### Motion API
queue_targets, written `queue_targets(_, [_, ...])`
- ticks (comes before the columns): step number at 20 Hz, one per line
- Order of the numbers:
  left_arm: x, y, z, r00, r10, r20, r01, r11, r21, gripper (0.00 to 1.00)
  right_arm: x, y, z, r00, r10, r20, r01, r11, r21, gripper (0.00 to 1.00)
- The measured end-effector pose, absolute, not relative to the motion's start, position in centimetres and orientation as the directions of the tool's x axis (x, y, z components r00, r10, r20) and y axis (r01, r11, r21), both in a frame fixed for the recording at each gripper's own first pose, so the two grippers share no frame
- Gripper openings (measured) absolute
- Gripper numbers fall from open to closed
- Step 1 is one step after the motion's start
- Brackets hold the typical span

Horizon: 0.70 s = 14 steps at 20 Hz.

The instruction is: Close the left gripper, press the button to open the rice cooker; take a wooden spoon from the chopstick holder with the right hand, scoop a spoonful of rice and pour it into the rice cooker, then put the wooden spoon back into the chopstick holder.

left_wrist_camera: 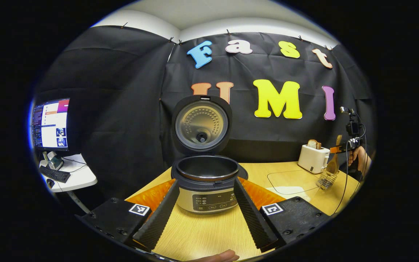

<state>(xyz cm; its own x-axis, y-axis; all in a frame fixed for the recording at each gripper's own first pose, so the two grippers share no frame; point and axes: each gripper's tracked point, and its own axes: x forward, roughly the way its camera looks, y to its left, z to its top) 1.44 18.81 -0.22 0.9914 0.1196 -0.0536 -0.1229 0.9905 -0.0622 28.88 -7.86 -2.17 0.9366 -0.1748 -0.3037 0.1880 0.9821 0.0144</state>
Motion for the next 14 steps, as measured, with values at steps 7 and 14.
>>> queue_targets(7, [1.3,18.6,0.0,0.992,0.116,-0.047,-0.118,0.991,-0.055,0.96,27.8,-9.4,-2.3,0.923,-0.211,-0.321,0.228,0.973,0.017,0.46])
queue_targets(14, [1.2,18.0,0.1,0.993,0.105,-0.044,-0.108,0.993,-0.047,0.96,27.3,-10.0,-0.9,0.916,-0.251,-0.313,0.259,0.966,-0.015,0.96])
